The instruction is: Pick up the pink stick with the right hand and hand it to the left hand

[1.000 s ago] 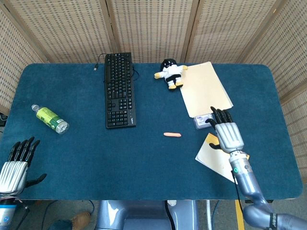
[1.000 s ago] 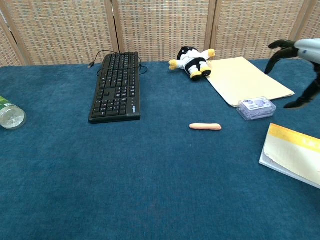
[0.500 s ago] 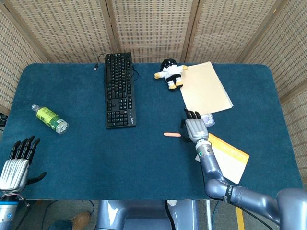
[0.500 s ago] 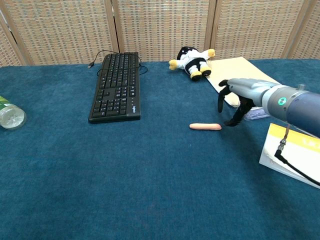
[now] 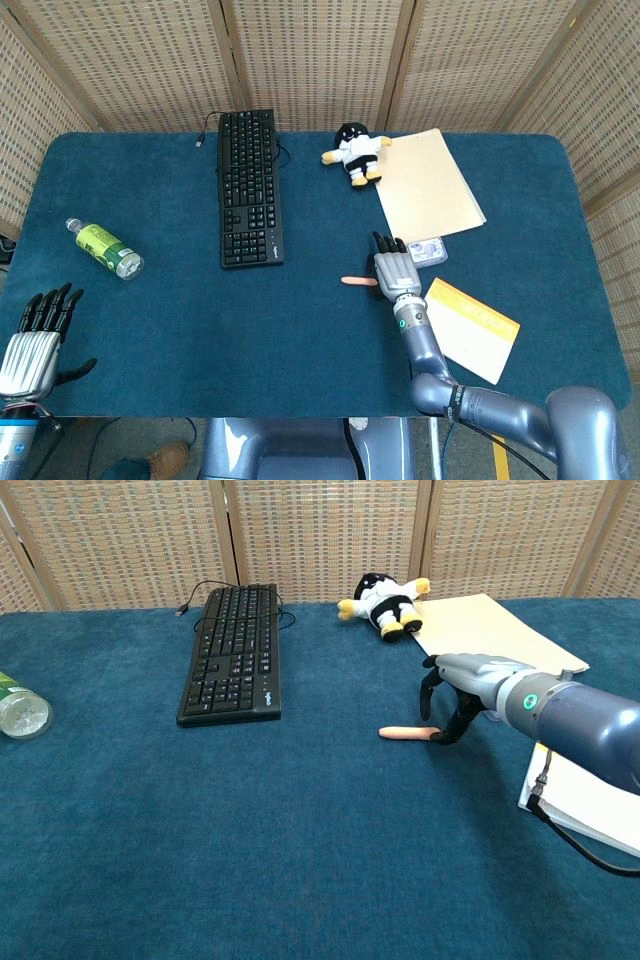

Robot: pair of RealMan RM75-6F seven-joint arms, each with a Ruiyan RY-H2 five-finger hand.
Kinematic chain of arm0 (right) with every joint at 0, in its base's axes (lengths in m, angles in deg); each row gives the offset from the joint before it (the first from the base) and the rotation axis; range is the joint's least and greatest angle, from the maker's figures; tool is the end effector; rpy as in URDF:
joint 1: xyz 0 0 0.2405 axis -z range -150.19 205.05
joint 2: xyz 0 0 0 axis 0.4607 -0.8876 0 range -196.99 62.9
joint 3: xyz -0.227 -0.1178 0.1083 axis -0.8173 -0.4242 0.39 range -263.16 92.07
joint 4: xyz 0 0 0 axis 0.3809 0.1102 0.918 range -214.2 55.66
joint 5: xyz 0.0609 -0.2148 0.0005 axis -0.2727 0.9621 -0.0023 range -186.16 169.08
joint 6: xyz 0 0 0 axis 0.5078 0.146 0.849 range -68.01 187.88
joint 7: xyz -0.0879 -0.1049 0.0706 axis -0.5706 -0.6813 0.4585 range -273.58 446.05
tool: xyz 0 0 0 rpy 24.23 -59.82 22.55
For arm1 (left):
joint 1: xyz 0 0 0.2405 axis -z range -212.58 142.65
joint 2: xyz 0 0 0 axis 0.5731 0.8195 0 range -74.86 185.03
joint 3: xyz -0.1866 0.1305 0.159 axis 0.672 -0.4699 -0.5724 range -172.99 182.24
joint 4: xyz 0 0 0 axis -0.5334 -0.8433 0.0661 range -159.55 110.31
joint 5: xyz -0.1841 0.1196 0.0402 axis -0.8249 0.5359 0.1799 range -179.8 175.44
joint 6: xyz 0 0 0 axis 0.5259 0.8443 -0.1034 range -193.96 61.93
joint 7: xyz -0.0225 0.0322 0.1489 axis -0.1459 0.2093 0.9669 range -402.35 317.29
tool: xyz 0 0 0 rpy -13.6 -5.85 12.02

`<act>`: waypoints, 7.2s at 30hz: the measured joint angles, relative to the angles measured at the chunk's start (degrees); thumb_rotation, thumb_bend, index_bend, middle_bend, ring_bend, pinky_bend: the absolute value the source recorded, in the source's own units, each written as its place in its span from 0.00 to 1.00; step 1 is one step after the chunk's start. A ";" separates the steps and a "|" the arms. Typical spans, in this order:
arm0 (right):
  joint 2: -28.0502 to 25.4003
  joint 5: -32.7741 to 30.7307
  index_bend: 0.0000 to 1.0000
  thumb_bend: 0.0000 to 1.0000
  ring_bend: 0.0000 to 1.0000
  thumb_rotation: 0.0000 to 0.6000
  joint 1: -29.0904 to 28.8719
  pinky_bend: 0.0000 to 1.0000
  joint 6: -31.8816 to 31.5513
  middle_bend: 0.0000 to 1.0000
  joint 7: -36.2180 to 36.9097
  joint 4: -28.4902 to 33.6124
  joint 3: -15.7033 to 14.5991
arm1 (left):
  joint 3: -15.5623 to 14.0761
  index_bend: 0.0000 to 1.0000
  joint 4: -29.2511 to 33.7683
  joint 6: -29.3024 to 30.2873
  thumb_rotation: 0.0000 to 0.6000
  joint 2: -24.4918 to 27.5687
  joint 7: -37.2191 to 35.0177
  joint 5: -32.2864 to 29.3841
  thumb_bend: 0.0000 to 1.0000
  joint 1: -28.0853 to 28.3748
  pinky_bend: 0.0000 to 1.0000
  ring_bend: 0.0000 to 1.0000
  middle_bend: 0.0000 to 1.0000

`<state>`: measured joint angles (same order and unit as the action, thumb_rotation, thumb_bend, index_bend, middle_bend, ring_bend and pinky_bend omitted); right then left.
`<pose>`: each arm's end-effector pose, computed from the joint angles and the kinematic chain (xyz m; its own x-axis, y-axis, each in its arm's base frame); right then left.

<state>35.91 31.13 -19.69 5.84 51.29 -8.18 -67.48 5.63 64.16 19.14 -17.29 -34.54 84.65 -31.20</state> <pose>-0.1613 -0.4059 -0.0869 0.3910 -0.3367 0.8566 -0.9190 -0.0922 0.3833 -0.3372 0.1799 0.1065 0.4502 0.0443 0.8918 0.8929 -0.0129 -0.4501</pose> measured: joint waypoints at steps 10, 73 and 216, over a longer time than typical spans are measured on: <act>2.18 0.40 0.50 0.48 0.00 1.00 -0.76 0.00 -0.05 0.05 1.05 -2.71 -0.82 | 0.04 0.00 -0.01 0.16 1.00 0.12 -0.28 -0.10 0.00 0.02 0.00 0.00 0.00; 4.76 -26.34 0.67 0.59 0.00 1.00 -17.36 0.05 3.10 0.17 10.61 8.96 14.92 | 7.06 0.19 -3.03 -13.93 1.00 3.10 -3.62 12.33 0.00 25.34 0.00 0.00 0.00; -8.26 -25.37 0.75 0.64 0.00 1.00 -13.60 0.05 4.10 0.17 20.02 18.08 5.09 | 7.06 0.81 -18.39 -17.00 1.00 -18.06 9.00 0.42 0.53 37.50 0.00 0.00 0.00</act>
<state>27.65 5.76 -33.29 9.94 71.31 9.90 -62.39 12.70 45.77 2.15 -35.35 -25.54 85.07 6.30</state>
